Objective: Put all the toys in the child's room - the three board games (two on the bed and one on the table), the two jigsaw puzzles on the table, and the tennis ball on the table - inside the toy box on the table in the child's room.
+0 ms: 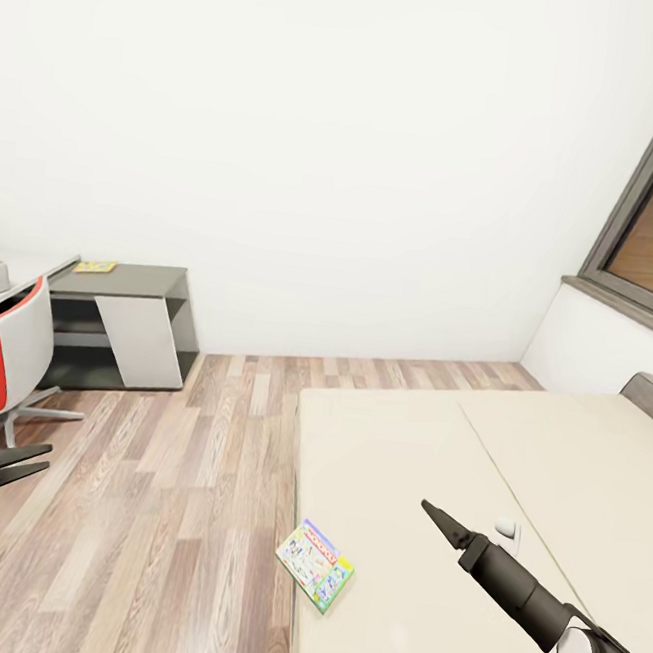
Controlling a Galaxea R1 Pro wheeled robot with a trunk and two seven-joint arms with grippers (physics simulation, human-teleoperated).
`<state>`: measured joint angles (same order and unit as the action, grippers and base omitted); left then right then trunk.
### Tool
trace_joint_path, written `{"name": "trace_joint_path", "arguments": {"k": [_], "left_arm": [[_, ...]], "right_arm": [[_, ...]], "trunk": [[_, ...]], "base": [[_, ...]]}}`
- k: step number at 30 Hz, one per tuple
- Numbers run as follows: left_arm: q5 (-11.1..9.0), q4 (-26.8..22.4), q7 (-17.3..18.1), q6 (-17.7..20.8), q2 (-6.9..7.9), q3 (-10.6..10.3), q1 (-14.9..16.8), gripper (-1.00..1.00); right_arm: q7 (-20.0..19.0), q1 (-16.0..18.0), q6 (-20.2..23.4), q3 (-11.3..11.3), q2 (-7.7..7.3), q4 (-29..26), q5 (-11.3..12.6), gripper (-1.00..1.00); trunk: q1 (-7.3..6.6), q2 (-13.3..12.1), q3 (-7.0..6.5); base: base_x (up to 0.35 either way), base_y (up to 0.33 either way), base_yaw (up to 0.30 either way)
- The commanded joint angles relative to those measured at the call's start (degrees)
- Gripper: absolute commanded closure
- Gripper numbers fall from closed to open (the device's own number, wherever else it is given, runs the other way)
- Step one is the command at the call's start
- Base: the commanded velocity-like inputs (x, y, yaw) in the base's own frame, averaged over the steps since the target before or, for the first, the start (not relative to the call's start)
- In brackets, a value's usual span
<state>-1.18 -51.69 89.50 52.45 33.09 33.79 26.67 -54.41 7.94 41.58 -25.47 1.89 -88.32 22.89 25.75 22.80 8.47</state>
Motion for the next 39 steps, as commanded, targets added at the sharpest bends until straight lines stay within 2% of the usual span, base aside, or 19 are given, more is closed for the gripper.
{"name": "trace_joint_path", "arguments": {"k": [1, 12, 24, 39], "left_arm": [[0.1, 0.0, 0.2, 0.6, 0.0, 0.0, 0.0, -1.0], [0.2, 0.0, 0.2, 0.5, -0.09, 0.0, 0.0, -1.0], [0.1, 0.0, 0.5, -2.5, -0.2, 0.0, 0.0, -1.0], [0.1, 0.0, 0.5, -2.9, -0.37, 0.0, 0.0, -1.0]], "right_arm": [[-0.1, 0.1, 0.3, -0.1, 0.05, 0.0, 0.1, -1.0], [-0.1, 0.1, 0.3, -0.1, 0.1, 0.0, 0.1, -1.0], [-0.1, 0.1, 0.3, -0.1, 0.04, 0.0, 0.1, -1.0], [0.0, 0.1, 0.3, -0.1, 0.09, 0.0, 0.1, -1.0]], "trunk": [[0.04, 0.1, 0.02], [0.04, 0.1, -1.01], [0.04, 0.1, -2.14], [0.04, 0.1, -3.56]], "base": [[0.0, 0.0, 0.0], [0.0, 0.0, 0.0], [0.0, 0.0, 0.0], [0.0, 0.0, 0.0]]}}
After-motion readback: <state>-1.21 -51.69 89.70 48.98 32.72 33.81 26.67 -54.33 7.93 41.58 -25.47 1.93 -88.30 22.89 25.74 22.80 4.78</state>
